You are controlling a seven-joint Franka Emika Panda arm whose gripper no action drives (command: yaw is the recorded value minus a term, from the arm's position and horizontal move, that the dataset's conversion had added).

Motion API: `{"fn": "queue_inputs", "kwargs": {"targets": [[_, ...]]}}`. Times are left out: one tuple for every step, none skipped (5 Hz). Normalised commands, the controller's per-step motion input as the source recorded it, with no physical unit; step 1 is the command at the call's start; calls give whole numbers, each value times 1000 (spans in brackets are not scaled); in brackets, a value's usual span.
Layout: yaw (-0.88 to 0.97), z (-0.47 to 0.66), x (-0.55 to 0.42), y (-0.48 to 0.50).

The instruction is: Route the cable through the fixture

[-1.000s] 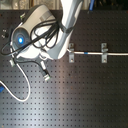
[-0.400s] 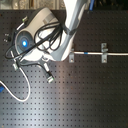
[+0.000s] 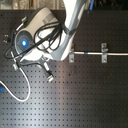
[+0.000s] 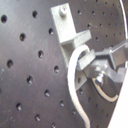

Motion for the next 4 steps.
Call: {"fn": "queue_inputs", "kwargs": {"targets": [[0, 4, -387, 174], [11, -199, -374, 238], [94, -454, -128, 321], [100, -67, -99, 329]]}}
